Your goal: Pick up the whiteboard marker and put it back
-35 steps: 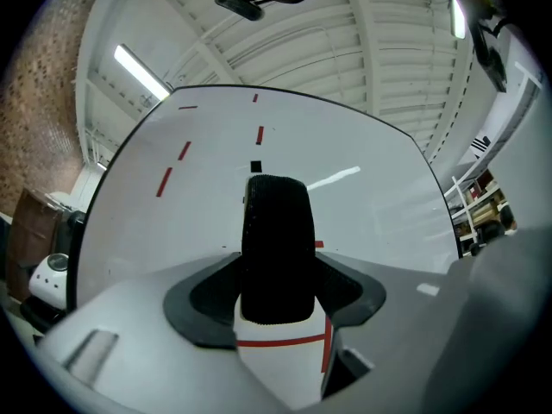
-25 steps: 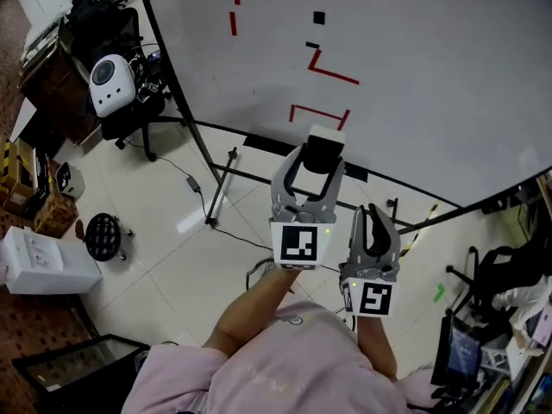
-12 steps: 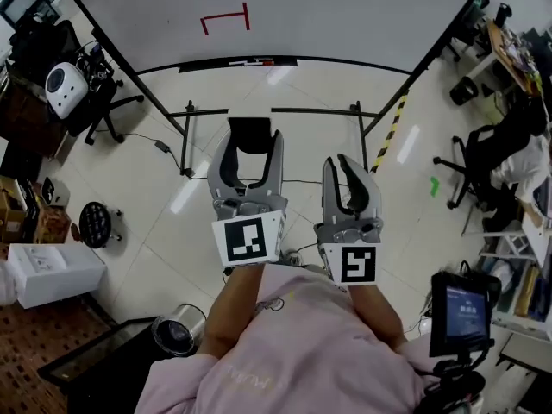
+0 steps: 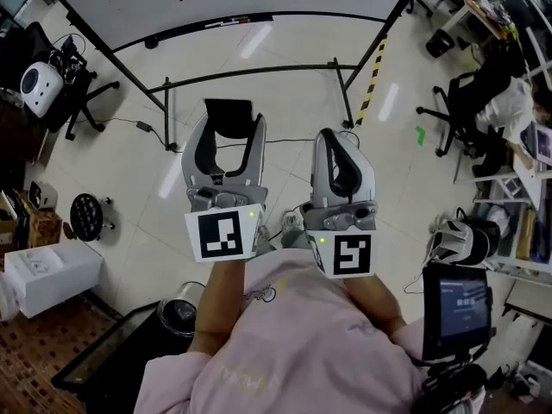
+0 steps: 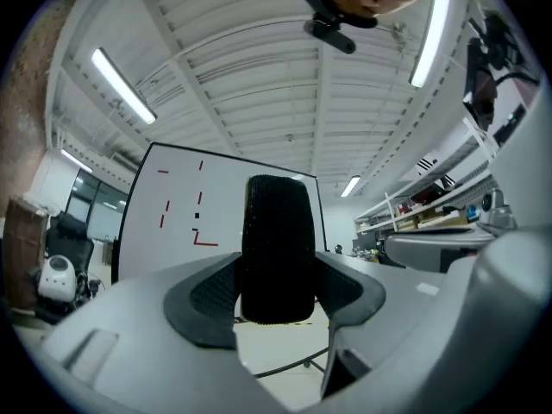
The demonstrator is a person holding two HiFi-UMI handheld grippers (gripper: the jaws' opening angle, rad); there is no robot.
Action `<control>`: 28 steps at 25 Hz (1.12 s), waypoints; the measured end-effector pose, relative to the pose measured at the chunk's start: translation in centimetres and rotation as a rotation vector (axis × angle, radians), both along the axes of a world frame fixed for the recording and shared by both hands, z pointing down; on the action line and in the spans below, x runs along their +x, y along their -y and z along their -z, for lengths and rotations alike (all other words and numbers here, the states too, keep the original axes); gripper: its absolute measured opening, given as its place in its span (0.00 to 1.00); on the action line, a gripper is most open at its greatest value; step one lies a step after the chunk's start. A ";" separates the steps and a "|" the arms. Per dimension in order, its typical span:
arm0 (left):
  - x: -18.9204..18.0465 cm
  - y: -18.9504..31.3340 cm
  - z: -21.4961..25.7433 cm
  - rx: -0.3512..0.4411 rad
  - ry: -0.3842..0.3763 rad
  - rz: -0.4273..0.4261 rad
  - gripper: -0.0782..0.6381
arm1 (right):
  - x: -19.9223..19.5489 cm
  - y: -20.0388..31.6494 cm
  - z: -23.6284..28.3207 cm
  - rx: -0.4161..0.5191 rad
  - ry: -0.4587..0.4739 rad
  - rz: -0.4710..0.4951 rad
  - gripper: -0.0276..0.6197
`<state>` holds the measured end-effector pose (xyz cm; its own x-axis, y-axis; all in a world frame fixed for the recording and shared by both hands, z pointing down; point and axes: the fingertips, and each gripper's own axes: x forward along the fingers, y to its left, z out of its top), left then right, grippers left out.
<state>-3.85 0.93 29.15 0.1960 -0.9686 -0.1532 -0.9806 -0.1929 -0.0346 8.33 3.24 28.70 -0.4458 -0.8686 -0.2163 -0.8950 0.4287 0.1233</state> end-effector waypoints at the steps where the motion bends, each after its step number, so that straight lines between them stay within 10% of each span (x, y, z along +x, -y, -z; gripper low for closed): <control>1: -0.4 -1.1 0.2 0.003 0.024 -0.014 0.47 | -0.3 -1.2 0.1 0.010 0.009 -0.013 0.05; 28: -0.4 -13.9 -0.9 -0.037 -0.034 -0.006 0.47 | -1.3 -11.5 -0.8 -0.052 -0.061 0.070 0.05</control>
<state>-4.24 14.86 30.06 0.1969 -0.9725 -0.1241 -0.9799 -0.1992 0.0058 7.00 14.77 29.49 -0.5170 -0.8440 -0.1428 -0.8540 0.4973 0.1528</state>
